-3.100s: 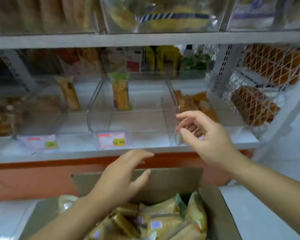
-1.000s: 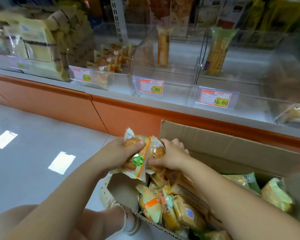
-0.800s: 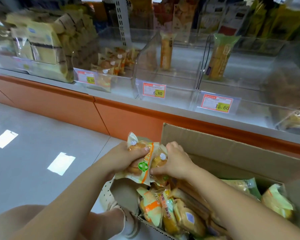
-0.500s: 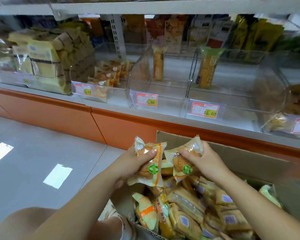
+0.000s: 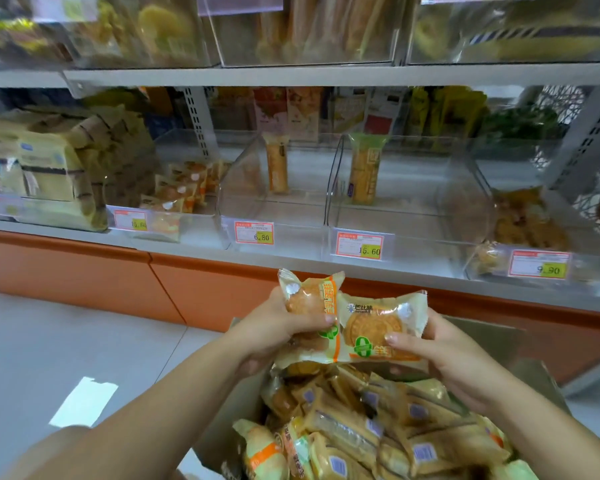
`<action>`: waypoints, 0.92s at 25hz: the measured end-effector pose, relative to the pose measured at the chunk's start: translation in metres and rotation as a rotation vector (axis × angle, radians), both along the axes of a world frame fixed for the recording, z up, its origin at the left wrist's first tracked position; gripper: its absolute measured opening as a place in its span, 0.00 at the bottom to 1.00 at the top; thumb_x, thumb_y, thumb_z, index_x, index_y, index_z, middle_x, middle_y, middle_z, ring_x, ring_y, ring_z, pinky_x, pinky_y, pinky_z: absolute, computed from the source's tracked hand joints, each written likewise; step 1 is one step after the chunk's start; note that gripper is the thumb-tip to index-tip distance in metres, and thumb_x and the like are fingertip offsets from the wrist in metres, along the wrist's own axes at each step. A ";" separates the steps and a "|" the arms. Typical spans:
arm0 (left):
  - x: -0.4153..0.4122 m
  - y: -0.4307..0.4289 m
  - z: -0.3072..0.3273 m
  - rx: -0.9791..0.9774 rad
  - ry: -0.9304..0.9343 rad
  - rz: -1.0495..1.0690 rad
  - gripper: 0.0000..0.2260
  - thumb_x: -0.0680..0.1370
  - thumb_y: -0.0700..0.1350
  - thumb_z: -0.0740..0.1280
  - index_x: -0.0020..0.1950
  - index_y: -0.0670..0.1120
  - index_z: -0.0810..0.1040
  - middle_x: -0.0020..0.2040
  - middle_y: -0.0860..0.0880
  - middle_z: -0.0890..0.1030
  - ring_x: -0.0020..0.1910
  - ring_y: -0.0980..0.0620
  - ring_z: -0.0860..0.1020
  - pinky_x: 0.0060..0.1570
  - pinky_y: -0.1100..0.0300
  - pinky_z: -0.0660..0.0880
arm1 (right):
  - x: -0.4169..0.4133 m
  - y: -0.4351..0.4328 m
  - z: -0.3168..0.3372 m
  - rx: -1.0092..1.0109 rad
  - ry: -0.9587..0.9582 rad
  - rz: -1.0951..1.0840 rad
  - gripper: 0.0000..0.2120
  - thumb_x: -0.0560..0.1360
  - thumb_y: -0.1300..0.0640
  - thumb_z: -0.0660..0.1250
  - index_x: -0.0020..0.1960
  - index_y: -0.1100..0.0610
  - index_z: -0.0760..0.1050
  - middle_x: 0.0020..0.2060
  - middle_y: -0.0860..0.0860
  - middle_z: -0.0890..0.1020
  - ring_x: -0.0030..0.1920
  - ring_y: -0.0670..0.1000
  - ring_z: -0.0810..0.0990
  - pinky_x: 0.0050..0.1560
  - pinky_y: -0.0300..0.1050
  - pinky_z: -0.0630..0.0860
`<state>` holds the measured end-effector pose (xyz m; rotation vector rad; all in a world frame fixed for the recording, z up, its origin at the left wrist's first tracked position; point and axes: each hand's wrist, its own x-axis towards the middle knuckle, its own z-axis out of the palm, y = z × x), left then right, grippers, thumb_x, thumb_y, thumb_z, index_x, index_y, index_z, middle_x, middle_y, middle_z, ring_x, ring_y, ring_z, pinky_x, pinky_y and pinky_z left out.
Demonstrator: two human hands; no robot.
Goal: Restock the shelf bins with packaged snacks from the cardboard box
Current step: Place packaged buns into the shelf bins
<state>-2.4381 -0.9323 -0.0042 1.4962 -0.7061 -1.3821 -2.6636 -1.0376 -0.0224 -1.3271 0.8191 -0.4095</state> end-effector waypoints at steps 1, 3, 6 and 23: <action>0.003 0.000 -0.001 -0.026 0.012 0.009 0.25 0.70 0.38 0.76 0.64 0.42 0.72 0.53 0.43 0.85 0.51 0.44 0.84 0.51 0.52 0.81 | 0.000 -0.002 -0.003 0.004 -0.028 -0.021 0.47 0.46 0.38 0.83 0.61 0.52 0.75 0.53 0.54 0.84 0.53 0.55 0.84 0.49 0.53 0.80; 0.009 0.005 -0.004 -0.060 0.043 0.058 0.21 0.71 0.37 0.74 0.62 0.43 0.74 0.53 0.43 0.85 0.52 0.44 0.84 0.52 0.51 0.81 | 0.003 0.000 -0.008 0.035 -0.055 -0.047 0.48 0.46 0.39 0.83 0.62 0.54 0.75 0.54 0.54 0.84 0.54 0.56 0.83 0.51 0.53 0.79; 0.016 0.007 -0.011 -0.082 0.047 0.109 0.27 0.66 0.41 0.77 0.63 0.45 0.73 0.53 0.43 0.85 0.52 0.44 0.84 0.55 0.48 0.80 | 0.011 0.003 -0.017 0.066 -0.066 -0.086 0.50 0.46 0.40 0.84 0.64 0.52 0.73 0.54 0.54 0.84 0.55 0.56 0.83 0.59 0.55 0.75; 0.065 0.034 0.002 -0.208 0.385 0.341 0.18 0.75 0.38 0.67 0.65 0.38 0.73 0.53 0.35 0.83 0.46 0.41 0.84 0.42 0.50 0.82 | 0.090 0.020 0.027 0.106 -0.080 -0.149 0.28 0.63 0.56 0.76 0.61 0.55 0.74 0.51 0.57 0.85 0.51 0.59 0.84 0.54 0.58 0.78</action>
